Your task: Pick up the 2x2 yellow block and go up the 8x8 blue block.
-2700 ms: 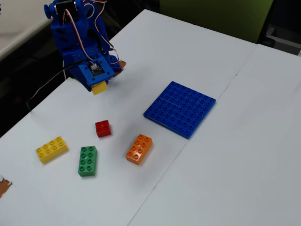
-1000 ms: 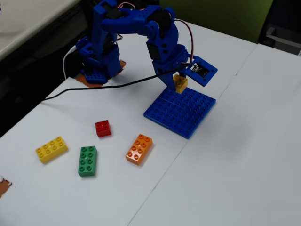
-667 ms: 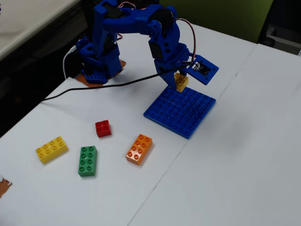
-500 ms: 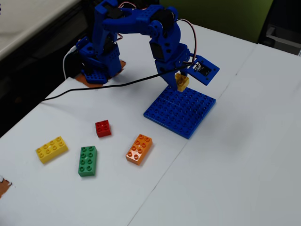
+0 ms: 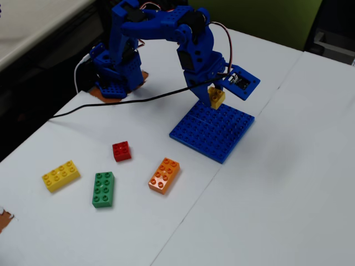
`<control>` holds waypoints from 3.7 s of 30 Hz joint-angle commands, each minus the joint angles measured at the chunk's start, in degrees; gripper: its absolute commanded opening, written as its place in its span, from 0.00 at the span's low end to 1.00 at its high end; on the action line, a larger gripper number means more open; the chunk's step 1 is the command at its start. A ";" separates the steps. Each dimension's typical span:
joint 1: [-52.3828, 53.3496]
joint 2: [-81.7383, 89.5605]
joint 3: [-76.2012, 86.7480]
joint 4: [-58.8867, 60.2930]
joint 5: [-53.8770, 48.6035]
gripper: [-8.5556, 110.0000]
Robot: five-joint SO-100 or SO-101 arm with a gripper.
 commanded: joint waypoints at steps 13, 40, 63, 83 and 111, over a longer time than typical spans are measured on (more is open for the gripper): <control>-1.14 2.46 -2.55 -0.79 0.62 0.07; -0.79 2.55 -1.85 -0.88 -0.88 0.07; -0.26 2.55 -2.11 0.62 -0.53 0.07; -0.09 2.46 -1.76 0.26 -0.88 0.07; 0.00 2.29 -2.02 0.79 -0.97 0.07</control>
